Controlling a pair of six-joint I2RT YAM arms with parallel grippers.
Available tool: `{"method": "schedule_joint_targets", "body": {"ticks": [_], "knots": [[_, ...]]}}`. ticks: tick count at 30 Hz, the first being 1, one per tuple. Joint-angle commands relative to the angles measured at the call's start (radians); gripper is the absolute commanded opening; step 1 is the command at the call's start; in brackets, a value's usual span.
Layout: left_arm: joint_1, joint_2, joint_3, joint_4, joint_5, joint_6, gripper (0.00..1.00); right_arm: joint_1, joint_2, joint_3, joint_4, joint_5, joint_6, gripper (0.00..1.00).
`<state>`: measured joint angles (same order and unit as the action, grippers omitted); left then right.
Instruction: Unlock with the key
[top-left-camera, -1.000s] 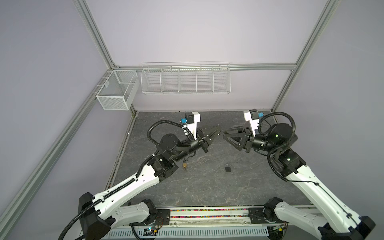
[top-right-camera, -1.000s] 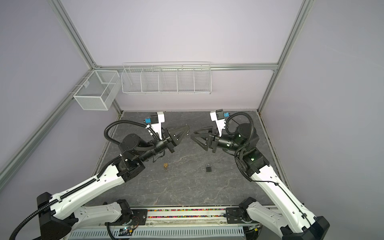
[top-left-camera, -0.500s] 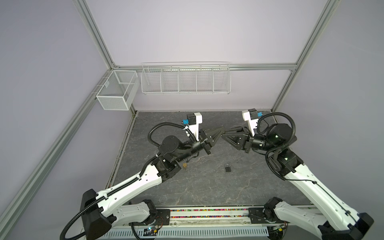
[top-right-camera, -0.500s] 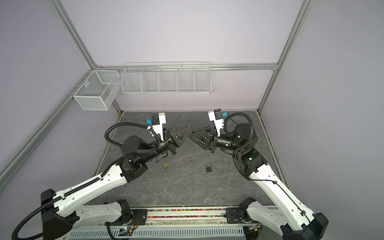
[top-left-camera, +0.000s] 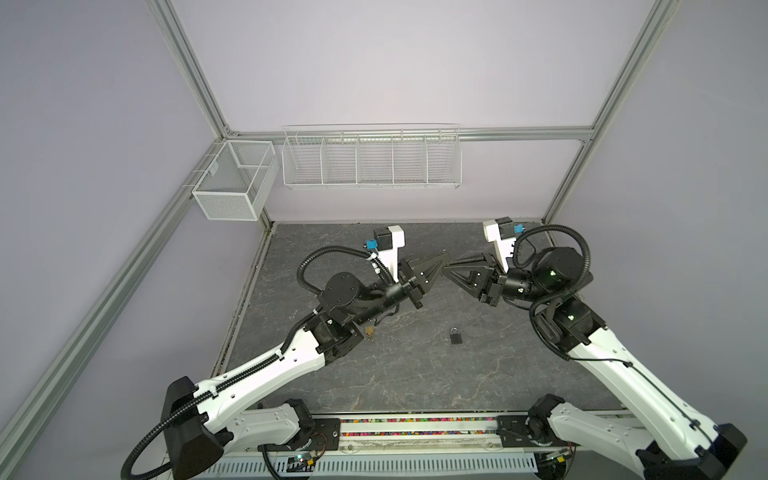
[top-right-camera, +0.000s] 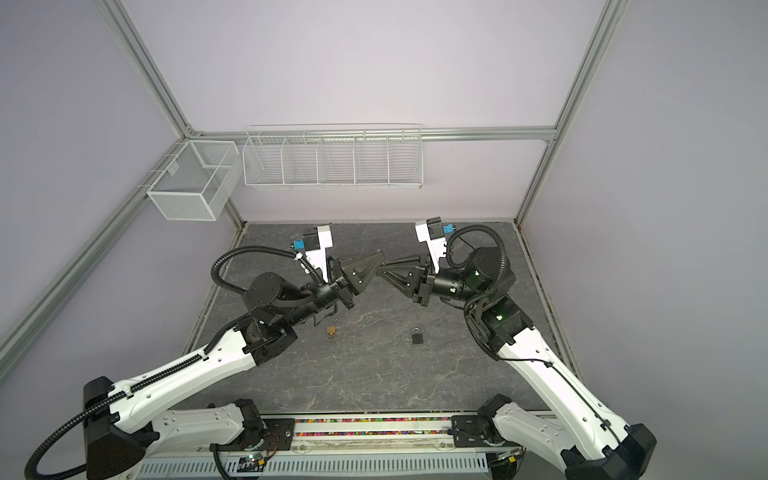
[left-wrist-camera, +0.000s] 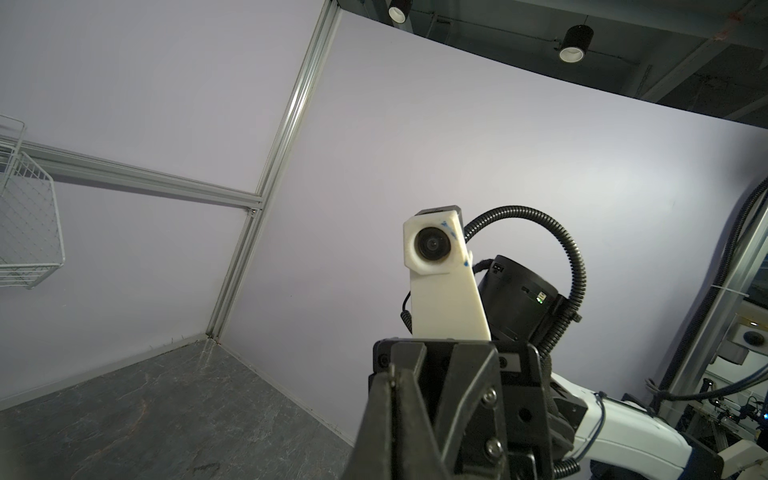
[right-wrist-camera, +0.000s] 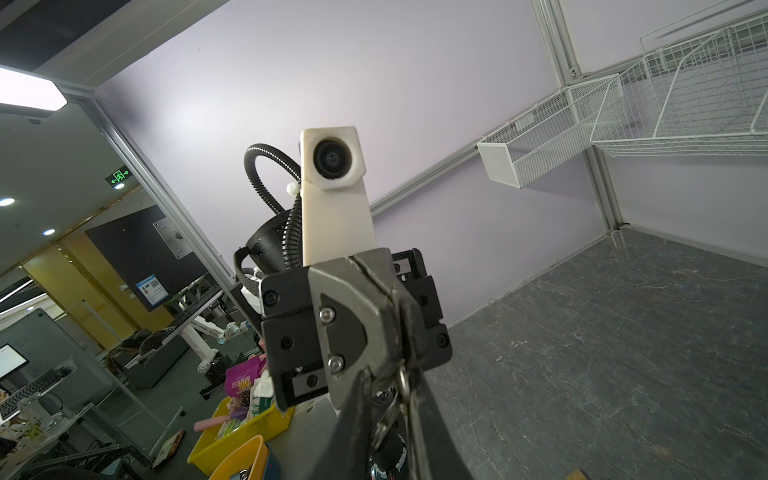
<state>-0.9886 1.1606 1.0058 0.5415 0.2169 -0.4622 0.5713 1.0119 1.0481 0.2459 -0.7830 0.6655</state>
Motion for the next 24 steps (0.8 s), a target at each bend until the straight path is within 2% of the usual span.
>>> {"method": "schedule_joint_targets", "body": {"ticks": [1,12,21,24], "knots": [[-0.009,-0.022,-0.012,0.043,-0.003,0.000,0.00,0.001,-0.010,0.010,0.012,0.010,-0.010,0.16],[-0.030,-0.014,-0.015,0.057,0.011,-0.008,0.00,0.002,-0.006,0.021,-0.001,0.018,-0.019,0.07],[-0.035,-0.039,-0.006,-0.019,-0.046,0.037,0.00,0.002,-0.011,0.056,-0.105,0.036,-0.058,0.07],[-0.035,-0.047,0.012,-0.065,-0.050,0.054,0.11,0.002,-0.002,0.073,-0.156,0.034,-0.074,0.06]]}}
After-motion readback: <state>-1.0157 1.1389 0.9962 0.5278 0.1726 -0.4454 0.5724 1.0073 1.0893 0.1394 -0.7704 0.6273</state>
